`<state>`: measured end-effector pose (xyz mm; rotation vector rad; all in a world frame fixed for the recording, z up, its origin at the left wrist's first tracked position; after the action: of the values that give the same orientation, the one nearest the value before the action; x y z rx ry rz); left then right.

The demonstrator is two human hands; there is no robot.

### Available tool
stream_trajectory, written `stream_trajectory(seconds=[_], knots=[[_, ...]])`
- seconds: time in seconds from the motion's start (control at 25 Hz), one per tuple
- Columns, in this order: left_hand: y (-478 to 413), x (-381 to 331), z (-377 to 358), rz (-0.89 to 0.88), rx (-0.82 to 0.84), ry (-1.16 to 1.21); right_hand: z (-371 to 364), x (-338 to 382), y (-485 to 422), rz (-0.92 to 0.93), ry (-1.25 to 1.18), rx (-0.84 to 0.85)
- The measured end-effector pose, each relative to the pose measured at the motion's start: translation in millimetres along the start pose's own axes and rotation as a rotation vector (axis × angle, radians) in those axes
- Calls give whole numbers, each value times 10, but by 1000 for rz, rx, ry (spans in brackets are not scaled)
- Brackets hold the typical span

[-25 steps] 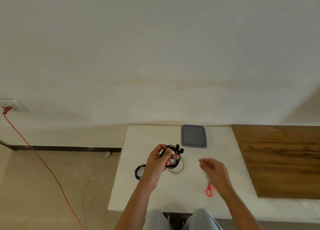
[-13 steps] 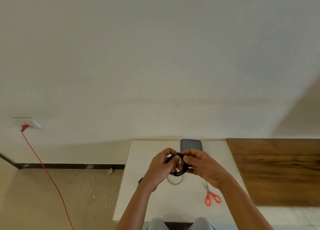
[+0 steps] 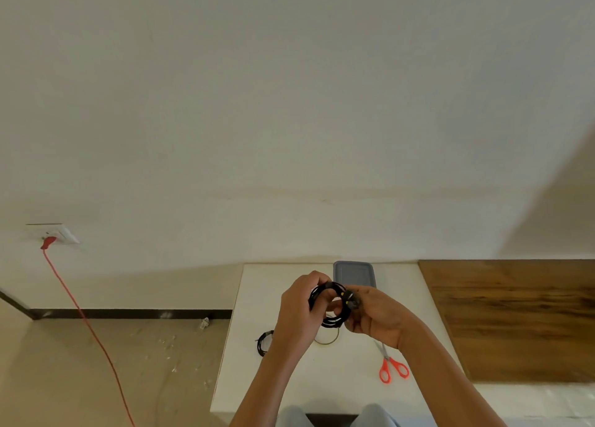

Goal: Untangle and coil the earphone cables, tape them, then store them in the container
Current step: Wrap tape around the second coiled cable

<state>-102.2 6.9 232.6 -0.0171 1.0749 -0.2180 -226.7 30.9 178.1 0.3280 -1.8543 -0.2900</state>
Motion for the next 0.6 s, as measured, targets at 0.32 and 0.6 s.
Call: stream_trajectory(seconds=[0.32,0.6], knots=[[77,-12,-63,-51,47,-27,71,-143,28,-196,-49,-65],[123,-9,-136,-82,103,-78,172,-9,-13,-90,187,-164]])
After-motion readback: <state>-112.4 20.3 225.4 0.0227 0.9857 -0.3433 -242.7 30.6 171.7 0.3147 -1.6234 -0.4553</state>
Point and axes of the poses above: each hand's wrist, its own y-axis away from the middle knuckle, its own z-axis out of the back of the hand, x = y × z, the point moved 8 cm from there along -y, towards the middle knuckle, and after that the axes turned 12 degrees about z, right-handed, at the moved point
